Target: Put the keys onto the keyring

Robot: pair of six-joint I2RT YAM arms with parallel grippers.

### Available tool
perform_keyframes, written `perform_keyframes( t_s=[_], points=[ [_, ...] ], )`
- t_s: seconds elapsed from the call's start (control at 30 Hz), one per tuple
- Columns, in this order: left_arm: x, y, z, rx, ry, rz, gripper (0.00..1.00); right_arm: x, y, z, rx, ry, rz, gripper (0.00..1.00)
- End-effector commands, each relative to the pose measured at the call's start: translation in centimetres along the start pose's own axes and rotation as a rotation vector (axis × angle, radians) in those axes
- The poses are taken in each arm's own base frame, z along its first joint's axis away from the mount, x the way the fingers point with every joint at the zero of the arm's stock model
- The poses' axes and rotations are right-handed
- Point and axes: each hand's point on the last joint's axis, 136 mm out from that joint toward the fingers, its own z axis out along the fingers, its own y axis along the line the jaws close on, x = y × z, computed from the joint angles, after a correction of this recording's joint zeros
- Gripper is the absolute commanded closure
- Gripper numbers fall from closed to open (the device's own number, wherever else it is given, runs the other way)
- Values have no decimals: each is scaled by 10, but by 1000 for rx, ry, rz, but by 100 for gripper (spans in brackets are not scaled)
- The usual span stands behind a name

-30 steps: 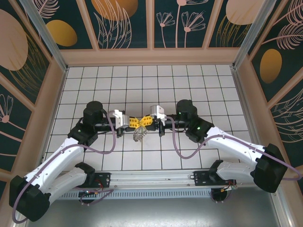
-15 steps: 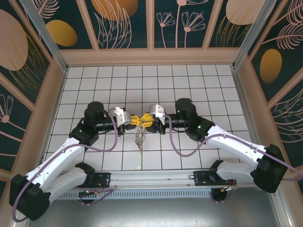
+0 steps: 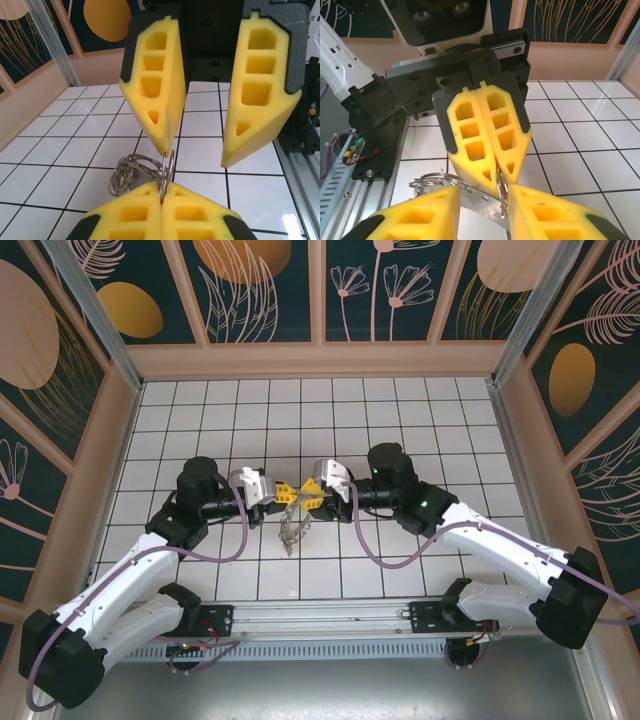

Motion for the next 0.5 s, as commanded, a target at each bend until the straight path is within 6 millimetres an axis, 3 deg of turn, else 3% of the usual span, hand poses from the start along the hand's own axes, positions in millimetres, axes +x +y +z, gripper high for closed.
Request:
perform_keyframes(
  t_s=[0.0, 0.33, 0.47],
  points=[
    [-12, -1, -2, 5, -45, 43, 100, -4, -3, 4, -11, 26, -11, 73],
    [-12, -5, -5, 8, -38, 62, 100, 3, -13, 6, 25, 90, -25, 74],
    [-9, -4, -5, 5, -24, 59, 100, 4, -10, 6, 13, 98, -33, 91]
  ],
)
